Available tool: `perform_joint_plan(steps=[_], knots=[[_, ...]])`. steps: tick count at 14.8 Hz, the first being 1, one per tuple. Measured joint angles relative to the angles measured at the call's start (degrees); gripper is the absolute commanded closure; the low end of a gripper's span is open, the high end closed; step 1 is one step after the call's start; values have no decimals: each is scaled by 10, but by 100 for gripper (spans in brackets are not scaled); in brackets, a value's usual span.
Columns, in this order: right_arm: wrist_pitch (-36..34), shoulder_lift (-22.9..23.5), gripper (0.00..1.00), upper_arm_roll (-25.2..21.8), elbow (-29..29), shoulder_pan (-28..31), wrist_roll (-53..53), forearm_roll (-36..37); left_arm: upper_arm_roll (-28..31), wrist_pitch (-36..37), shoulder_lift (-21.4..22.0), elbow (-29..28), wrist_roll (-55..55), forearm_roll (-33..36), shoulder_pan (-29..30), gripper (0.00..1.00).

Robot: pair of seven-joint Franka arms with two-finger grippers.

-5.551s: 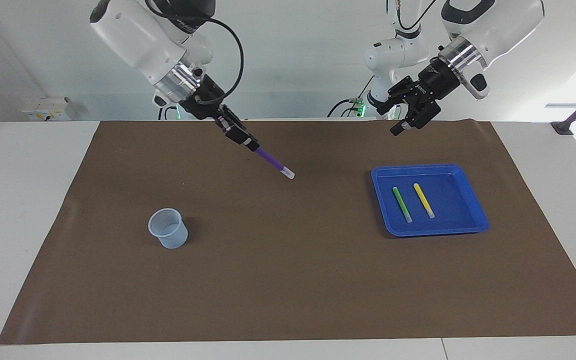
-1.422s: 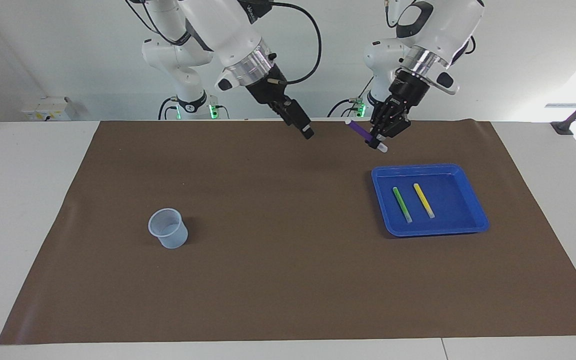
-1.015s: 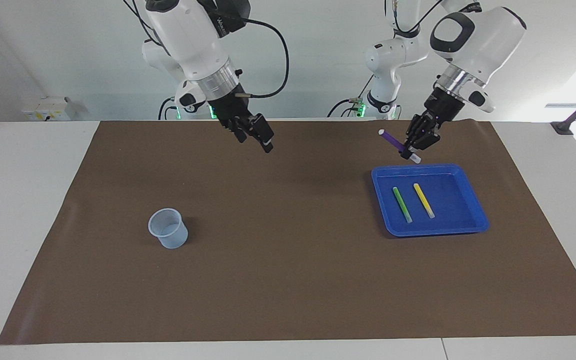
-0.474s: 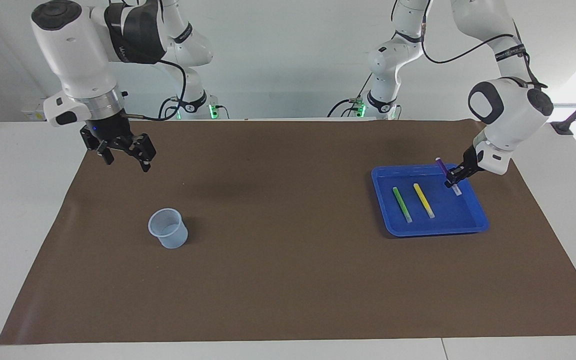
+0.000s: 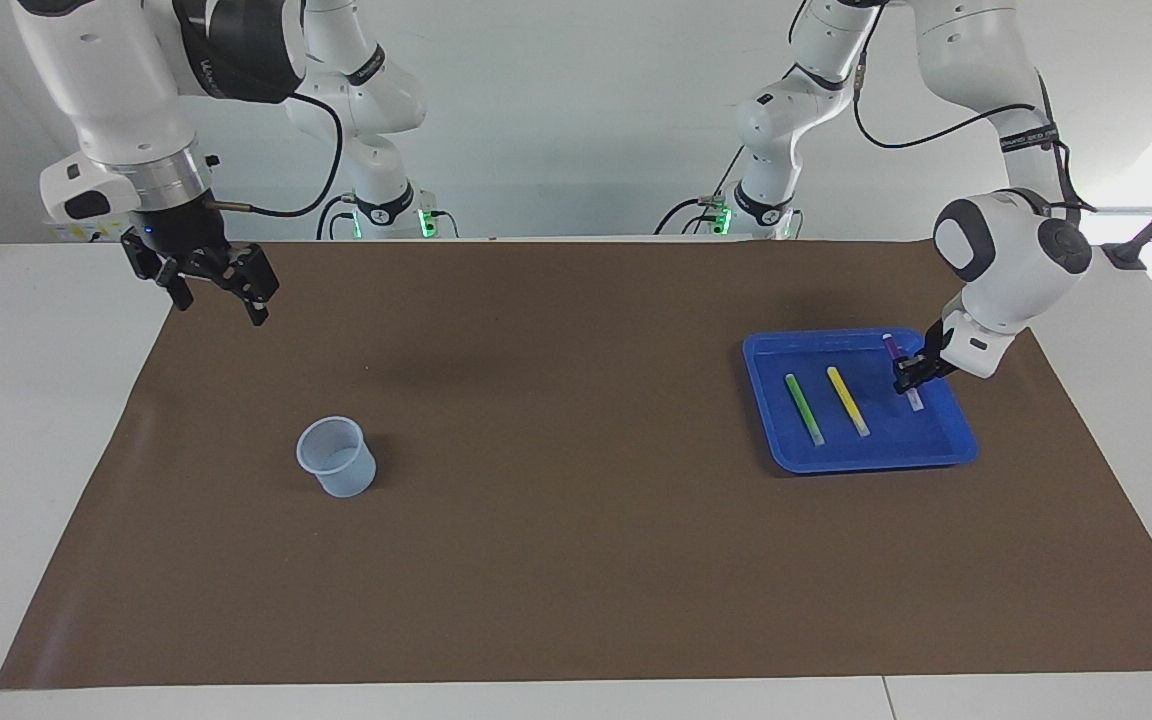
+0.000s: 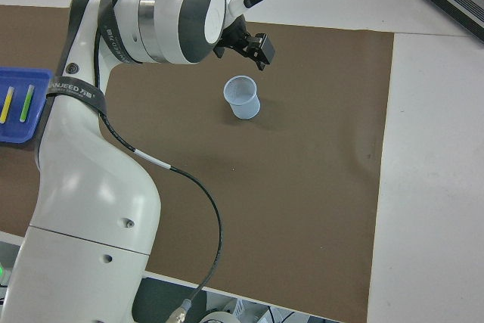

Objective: Right arm passes pens to left for tray arrangement
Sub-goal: 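Release the purple pen from the right gripper and lower it into the tray, then open the left gripper and withdraw it from the tray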

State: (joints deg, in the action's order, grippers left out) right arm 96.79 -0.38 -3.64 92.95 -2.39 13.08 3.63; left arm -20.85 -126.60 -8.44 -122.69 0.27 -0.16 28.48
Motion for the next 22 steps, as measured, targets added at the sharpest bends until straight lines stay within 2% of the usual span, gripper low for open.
perform_joint_plan(steps=[2,3,11,14,18,22], knots=[[-9,-2,0,7,0,0,0,0,0,-4,-1,0,7,0,0,96],[-15,-2,0,12,0,0,0,0,0,-5,-2,0,12,0,0,1],[-48,-4,0,18,-6,0,-15,-7,0,-5,-2,4,44,1,0,0],[-57,-4,0,18,-11,0,-17,-8,0,22,-2,29,45,1,0,0],[-68,-4,0,19,-17,-1,-25,-9,-4,131,0,124,47,1,-10,0],[-77,-4,0,20,-21,-2,-56,-10,-6,256,11,239,42,36,-56,0]])
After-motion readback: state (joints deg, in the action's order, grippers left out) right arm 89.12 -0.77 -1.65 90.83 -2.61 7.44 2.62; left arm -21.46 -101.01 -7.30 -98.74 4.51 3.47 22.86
